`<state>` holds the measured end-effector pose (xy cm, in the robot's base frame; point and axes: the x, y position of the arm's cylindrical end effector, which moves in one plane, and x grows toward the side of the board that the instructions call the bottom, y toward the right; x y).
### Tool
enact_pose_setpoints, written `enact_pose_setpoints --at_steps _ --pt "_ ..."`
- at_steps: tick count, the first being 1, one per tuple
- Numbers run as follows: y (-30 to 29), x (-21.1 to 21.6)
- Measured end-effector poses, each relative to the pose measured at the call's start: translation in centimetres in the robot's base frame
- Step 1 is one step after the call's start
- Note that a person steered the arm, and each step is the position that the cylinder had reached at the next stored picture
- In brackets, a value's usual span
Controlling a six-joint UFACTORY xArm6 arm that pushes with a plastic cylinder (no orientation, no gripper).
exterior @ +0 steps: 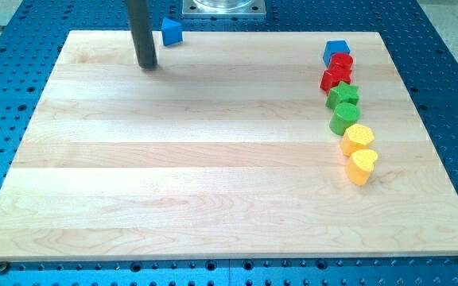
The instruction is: Push the triangle to the left
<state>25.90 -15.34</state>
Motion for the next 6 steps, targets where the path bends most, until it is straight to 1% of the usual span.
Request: enact_pose_setpoints --at_steps 1,2,3,4,5,6 --pt "-0.6 -6.5" --pt "-0.1 -6.7" --pt "3.2 -5.8" --pt "5.4 5.4" --pt "6.6 3.5" --pt "10.9 -1.7"
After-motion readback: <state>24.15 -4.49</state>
